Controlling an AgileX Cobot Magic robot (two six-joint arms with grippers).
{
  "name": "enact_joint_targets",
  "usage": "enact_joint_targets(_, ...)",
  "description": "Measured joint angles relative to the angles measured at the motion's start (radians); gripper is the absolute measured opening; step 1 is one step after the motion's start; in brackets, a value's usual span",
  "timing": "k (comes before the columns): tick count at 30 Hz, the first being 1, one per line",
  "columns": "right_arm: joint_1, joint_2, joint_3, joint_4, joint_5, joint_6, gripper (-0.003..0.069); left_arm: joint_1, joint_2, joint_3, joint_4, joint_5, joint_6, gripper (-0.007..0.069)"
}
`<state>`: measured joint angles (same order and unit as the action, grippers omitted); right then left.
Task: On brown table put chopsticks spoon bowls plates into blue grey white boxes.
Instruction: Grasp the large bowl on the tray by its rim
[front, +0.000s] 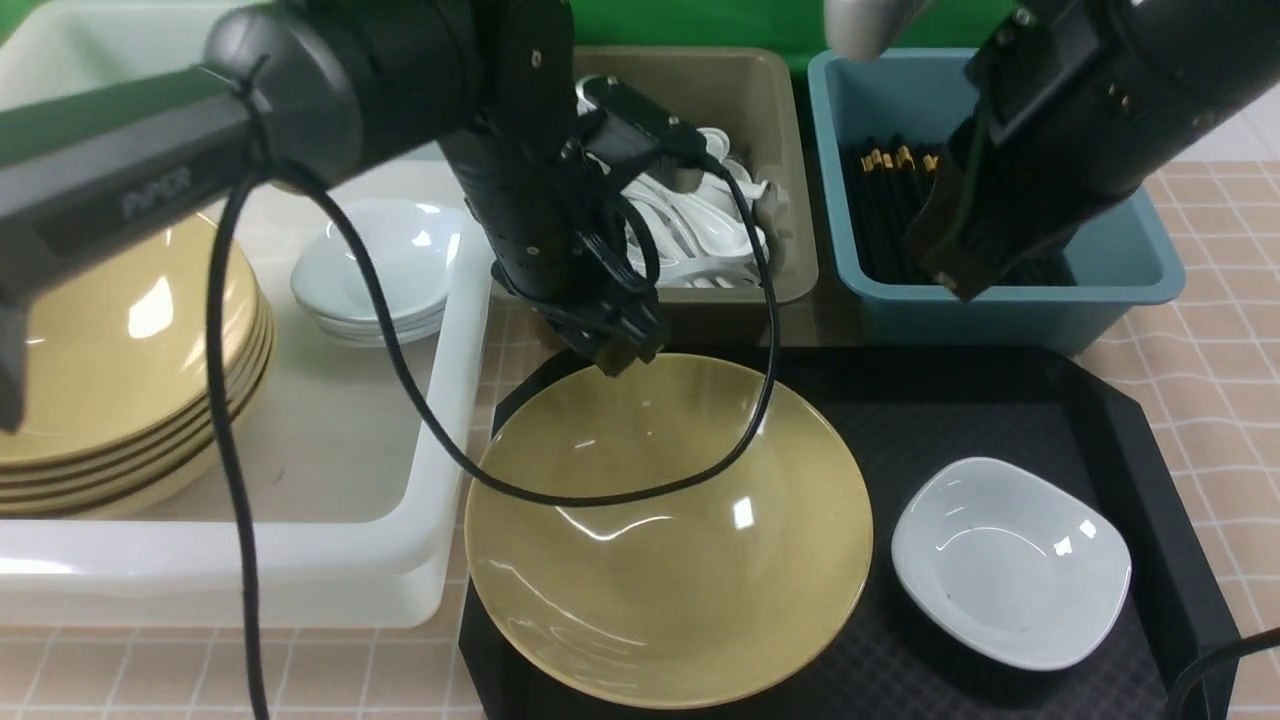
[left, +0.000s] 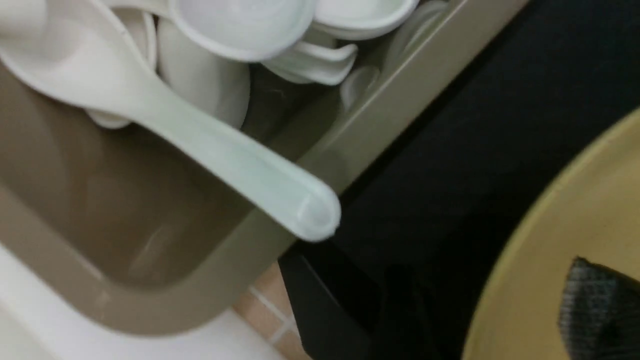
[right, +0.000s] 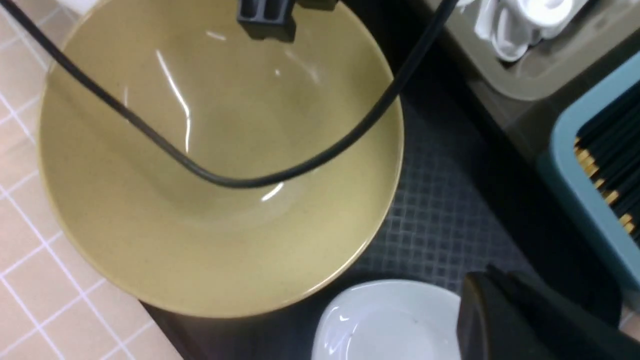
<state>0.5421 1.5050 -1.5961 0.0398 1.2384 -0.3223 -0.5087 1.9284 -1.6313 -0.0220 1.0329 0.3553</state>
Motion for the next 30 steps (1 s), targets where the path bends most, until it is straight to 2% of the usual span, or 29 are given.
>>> enact_joint_targets(4,0.0,0.0,0.006,-0.001,-0.024,0.0,0.0055,0.0,0.028,0.0,-0.007,-0.006,0.022,0.0479)
enact_joint_targets(11,0.0,0.0,0.006,0.0,-0.066,-0.001,0.0059,0.0,0.07,0.0,-0.056,-0.006,0.023,0.0483)
enact_joint_targets(15,0.0,0.0,0.006,0.0,-0.067,-0.021,0.0064,0.0,0.085,-0.001,-0.098,-0.006,0.031,0.0432)
enact_joint_targets(23,0.0,0.0,0.006,0.0,-0.07,-0.025,0.0072,0.0,0.111,-0.004,-0.119,0.019,0.046,0.0225)
enact_joint_targets(24,0.0,0.0,0.006,0.0,-0.07,-0.029,0.0073,0.0,0.109,-0.005,-0.127,0.034,0.046,0.0179)
enact_joint_targets(25,0.0,0.0,0.006,0.0,-0.07,-0.03,0.0073,0.0,0.109,-0.006,-0.13,0.036,0.046,0.017)
enact_joint_targets(27,0.0,0.0,0.006,0.0,-0.067,-0.047,0.0075,0.0,0.102,-0.008,-0.197,0.056,0.038,0.0076)
enact_joint_targets(30,0.0,0.0,0.006,0.0,-0.066,-0.05,0.0076,0.0,0.085,-0.008,-0.239,0.071,0.031,0.0035)
